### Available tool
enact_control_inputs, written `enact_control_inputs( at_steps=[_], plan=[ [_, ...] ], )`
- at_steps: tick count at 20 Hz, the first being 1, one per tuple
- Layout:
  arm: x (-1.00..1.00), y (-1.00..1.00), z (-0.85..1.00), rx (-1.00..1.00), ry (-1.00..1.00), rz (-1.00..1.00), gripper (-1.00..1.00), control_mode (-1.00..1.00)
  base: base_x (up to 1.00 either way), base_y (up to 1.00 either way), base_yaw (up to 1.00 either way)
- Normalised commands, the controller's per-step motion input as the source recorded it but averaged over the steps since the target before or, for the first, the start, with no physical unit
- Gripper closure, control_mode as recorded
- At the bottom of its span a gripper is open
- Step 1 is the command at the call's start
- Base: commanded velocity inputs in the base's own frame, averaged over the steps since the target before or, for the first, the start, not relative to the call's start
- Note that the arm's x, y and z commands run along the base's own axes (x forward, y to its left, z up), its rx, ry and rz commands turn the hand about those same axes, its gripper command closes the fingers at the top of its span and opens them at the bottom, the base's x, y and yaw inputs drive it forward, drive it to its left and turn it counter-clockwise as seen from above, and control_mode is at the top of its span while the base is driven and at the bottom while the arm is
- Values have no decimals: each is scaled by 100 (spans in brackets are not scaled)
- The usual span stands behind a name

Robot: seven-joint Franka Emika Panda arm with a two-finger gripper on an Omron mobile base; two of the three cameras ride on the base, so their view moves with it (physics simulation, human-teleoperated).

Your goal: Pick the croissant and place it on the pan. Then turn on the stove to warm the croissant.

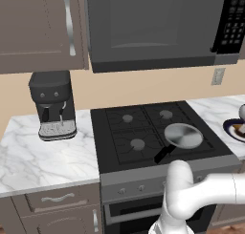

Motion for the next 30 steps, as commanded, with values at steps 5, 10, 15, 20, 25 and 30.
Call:
enact_control_inputs(
  at_steps=[5,10,15,20,25,30],
  plan=[
    [14,-9,-26,0,1,5,-100,-100,0,0,0],
    [23,-13,-30,0,0,7,-100,-100,0,0,0],
    [7,0,-64,0,0,8,100,-100,0,0,0],
    [-69,9,-34,0,0,13,100,-100,0,0,0],
    [-78,39,29,0,-11,15,100,-100,0,0,0],
    [-50,93,44,-4,-17,20,100,-100,0,0,0]
  ],
)
